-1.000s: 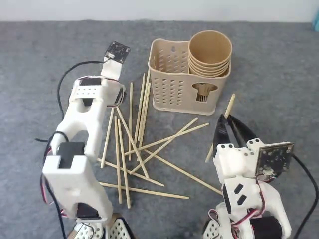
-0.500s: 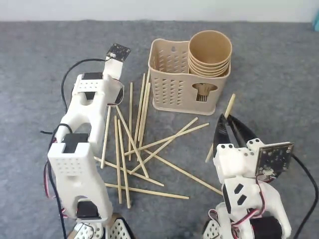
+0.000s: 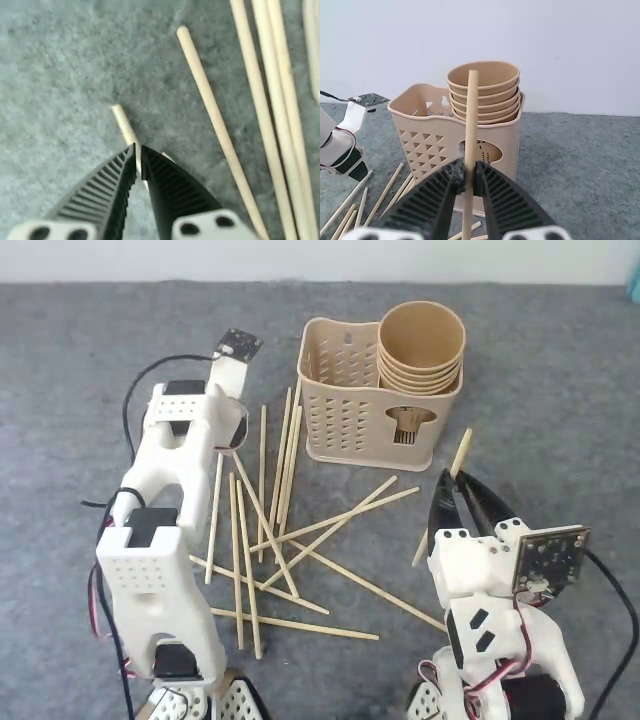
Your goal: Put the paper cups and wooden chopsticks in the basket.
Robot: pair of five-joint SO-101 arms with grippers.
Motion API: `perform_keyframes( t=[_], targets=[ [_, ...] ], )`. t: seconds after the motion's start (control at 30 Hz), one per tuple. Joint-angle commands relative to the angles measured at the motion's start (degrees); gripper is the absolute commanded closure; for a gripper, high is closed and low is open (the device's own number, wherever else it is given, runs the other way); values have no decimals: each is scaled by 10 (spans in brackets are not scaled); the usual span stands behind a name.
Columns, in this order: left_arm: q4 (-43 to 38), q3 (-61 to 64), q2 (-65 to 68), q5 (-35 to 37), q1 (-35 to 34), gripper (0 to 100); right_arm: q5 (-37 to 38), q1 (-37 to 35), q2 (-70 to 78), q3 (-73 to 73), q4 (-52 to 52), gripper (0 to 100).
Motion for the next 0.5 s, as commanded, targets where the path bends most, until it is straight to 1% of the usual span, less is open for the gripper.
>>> perform_keyframes(
  t=[0.0,0.2,0.47],
  targets=[
    [47,-65,-6,-2,-1,982,-7,6,-2,-6,4,991],
    [98,-82,-9,-2,-9,883,-7,8,-2,-4,4,991],
    [47,-51,-3,-6,-25,869,-7,7,-2,-4,4,991]
  ],
)
